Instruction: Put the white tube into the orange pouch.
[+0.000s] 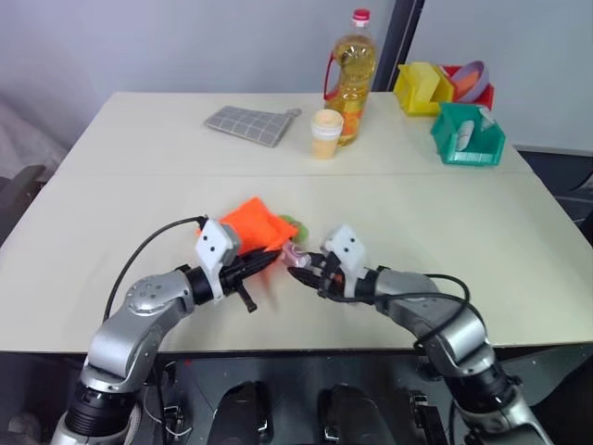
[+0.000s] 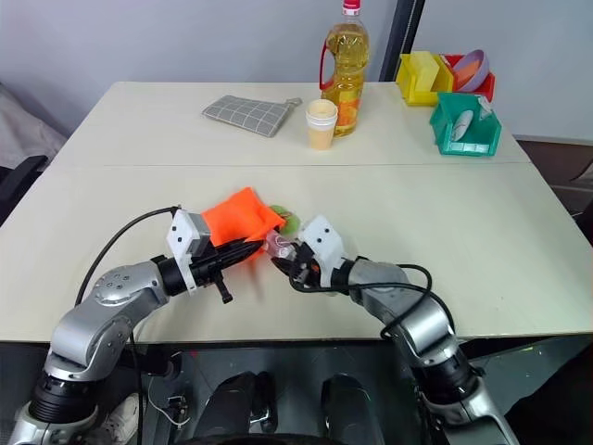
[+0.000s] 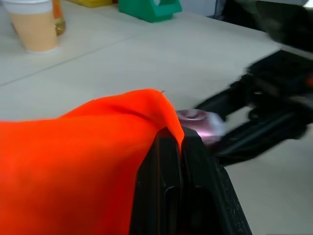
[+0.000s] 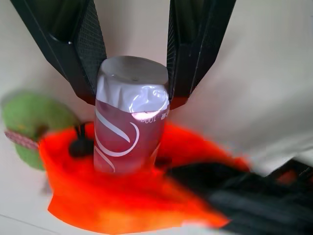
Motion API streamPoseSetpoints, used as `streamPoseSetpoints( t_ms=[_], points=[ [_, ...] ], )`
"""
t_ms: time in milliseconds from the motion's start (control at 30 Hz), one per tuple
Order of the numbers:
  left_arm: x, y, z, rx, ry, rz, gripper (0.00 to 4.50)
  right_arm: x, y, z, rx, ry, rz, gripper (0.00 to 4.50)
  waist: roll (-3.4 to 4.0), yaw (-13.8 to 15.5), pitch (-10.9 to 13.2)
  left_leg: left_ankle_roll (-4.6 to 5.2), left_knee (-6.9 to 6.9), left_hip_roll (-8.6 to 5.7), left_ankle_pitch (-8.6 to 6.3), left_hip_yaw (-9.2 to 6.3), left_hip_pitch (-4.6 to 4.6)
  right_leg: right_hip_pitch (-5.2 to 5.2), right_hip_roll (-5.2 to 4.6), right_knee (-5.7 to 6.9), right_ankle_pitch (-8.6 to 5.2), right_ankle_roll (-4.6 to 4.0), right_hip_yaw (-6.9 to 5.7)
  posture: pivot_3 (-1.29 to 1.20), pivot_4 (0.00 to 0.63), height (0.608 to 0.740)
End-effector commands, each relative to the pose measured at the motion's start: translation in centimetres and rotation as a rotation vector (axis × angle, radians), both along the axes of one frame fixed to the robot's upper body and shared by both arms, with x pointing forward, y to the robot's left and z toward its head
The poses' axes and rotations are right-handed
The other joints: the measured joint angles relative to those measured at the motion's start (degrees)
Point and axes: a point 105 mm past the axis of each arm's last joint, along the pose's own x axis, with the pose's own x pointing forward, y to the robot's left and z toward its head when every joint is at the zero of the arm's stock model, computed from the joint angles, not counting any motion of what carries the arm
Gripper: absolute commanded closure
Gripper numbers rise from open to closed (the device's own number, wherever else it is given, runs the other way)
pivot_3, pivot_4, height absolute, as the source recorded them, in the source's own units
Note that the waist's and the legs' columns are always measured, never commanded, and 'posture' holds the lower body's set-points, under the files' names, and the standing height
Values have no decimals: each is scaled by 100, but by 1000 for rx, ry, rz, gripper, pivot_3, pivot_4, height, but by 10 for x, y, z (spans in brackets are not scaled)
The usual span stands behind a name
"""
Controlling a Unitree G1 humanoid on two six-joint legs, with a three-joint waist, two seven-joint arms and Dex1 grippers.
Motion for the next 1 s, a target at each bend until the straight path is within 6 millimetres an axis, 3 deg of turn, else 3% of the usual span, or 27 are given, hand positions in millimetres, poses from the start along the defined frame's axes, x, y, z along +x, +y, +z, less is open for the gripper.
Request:
streamPoseSetpoints(
  t_ms=[33, 167, 400, 667, 767, 1000],
  points=[
    [-5, -3, 8, -3, -33, -28, 4500, 7, 15, 11, 13, -42, 10, 3344, 0, 4, 0, 0, 0, 0, 0, 0, -1, -1, 0, 0, 0, 1, 0, 0, 150, 740],
    [-5, 0, 4, 1, -24, -17, 4500, 13, 25, 16, 21, -43, -1, 3344, 0, 1, 0, -1, 0, 0, 1, 2, -4, -4, 0, 1, 1, 2, 0, 0, 150, 740],
    [-3, 16, -3, 37, -6, 26, 4500, -11, 10, 26, 26, -47, 101, 40, 0, -4, 0, -3, -3, 0, -1, 3, -6, -7, -2, 0, 1, 2, 0, 0, 150, 740],
    [-5, 36, -20, 56, 70, 26, 4500, -48, -31, 26, -58, -41, 218, 40, 0, 7, 0, -16, -7, 0, -11, 2, -6, -14, -6, -2, -1, -5, 2, 0, 150, 740],
    [-15, 43, -27, 65, 124, -12, 3605, -27, -49, 25, -89, -58, 100, 0, 0, -30, 0, -17, -10, 3, -11, 2, -7, -19, -5, -1, -6, -14, 5, 0, 150, 740],
    [-10, 59, -27, 97, 90, 30, 34, 33, -72, 30, -27, -66, -194, 0, 0, -10, 1, -20, -9, 2, -10, 4, -14, -55, -7, -2, -6, -22, 7, 0, 150, 740]
  ],
)
